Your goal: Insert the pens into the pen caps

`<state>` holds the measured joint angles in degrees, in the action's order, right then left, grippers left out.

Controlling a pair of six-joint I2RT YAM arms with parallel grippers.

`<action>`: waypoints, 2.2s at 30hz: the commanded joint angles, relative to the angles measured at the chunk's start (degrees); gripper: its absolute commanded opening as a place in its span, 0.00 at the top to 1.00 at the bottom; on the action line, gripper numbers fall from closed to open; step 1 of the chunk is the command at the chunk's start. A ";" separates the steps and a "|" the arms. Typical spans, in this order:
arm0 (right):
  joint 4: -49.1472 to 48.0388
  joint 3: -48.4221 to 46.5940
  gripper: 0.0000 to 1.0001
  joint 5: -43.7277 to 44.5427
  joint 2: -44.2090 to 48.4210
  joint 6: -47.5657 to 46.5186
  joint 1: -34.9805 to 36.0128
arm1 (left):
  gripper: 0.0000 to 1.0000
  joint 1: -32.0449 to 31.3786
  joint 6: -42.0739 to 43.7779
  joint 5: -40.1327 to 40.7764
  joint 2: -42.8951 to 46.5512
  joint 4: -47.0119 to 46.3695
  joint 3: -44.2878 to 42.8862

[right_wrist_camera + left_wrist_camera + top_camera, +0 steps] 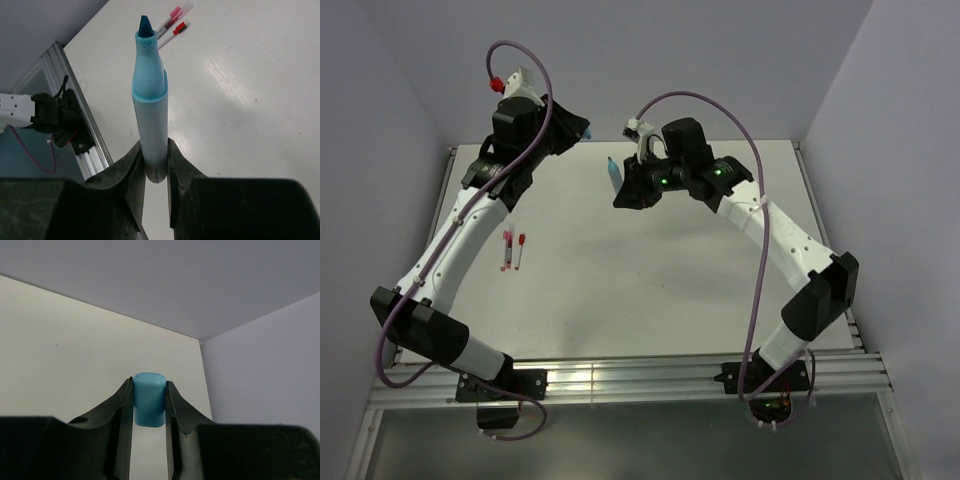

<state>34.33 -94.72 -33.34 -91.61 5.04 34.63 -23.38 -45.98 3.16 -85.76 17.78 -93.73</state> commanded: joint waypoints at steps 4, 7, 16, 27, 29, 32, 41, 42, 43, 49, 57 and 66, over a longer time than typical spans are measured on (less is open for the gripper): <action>-0.14 -6.79 1.00 -2.16 -3.92 1.99 0.08 | 1.00 -3.51 1.68 3.79 1.56 1.38 -0.49; -0.14 -7.32 1.00 -4.36 -5.06 2.61 0.08 | 1.00 -4.48 1.42 3.35 1.47 1.38 -0.49; -0.05 -7.15 1.00 -3.14 -5.24 2.35 0.17 | 1.00 -6.42 2.99 3.35 1.47 0.77 -0.05; 0.39 -9.34 1.00 -1.82 -7.09 3.22 -1.94 | 1.00 -8.26 5.98 5.37 2.87 0.32 2.59; 0.56 -9.17 1.00 -1.64 -7.17 3.14 -1.94 | 1.00 -8.70 6.16 5.72 2.87 0.15 2.85; 0.65 -8.12 1.00 -1.73 -6.74 2.96 -1.94 | 1.00 -8.97 6.16 5.98 2.70 0.06 2.51; 1.09 -4.95 1.00 -2.60 -4.81 1.56 -1.67 | 1.00 -8.97 5.72 6.51 1.38 0.32 0.22; 1.09 -4.78 1.00 -2.43 -4.63 1.29 -1.59 | 1.00 -8.97 5.72 6.42 1.29 0.32 0.13; 1.18 -4.34 1.00 -2.43 -4.54 1.29 -1.59 | 1.00 -9.05 5.64 6.33 1.21 0.41 -0.04; 1.71 -3.37 1.00 -1.73 -4.36 0.94 -1.41 | 1.00 -9.05 5.20 5.90 1.20 0.24 0.13; 1.88 -4.86 1.00 -0.14 -4.71 1.46 -1.41 | 1.00 -9.23 4.32 4.75 1.82 -0.11 2.15; 2.15 -8.20 1.00 1.08 -6.29 2.61 -1.50 | 1.00 -11.95 4.05 6.77 2.17 -0.64 6.10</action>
<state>37.65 -99.13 -32.95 -98.37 7.05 33.12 -33.89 -41.41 9.30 -85.41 18.85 -88.75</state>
